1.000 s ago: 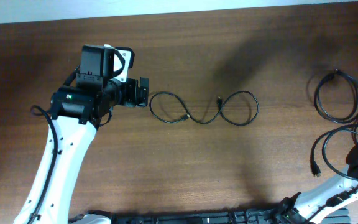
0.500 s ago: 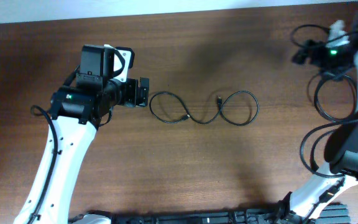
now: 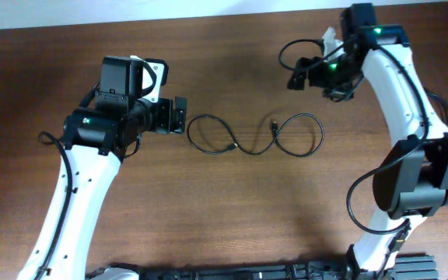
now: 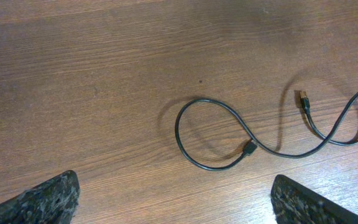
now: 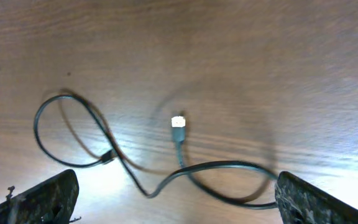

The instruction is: Untangle cables

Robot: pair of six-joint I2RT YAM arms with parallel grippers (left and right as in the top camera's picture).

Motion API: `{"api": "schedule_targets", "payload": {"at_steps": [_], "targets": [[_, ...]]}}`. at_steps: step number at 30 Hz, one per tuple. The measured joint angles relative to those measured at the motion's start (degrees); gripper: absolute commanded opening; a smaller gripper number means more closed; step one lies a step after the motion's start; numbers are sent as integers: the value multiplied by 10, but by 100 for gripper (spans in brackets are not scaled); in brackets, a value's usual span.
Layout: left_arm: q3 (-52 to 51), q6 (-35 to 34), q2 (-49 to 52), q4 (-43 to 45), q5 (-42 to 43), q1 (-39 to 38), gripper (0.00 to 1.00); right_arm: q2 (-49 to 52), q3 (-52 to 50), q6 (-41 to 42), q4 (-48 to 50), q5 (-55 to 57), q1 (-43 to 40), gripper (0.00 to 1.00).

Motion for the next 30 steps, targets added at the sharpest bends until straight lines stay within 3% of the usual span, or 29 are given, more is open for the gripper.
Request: {"api": "schedule_targets", "payload": {"at_steps": [7,12,16,29,30], "targets": [[0,0,0,0,0,0,99,0,-67,116,-4,63,71,99],[0,0,0,0,0,0,99,1,-155,153,62,78,114,100],[0,0,0,0,0,0,99,2,-203,174,106,80,137,83],[0,0,0,0,0,0,99,2,-230,189,139,84,162,82],[0,0,0,0,0,0,99,2,-237,189,151,85,168,77]]}}
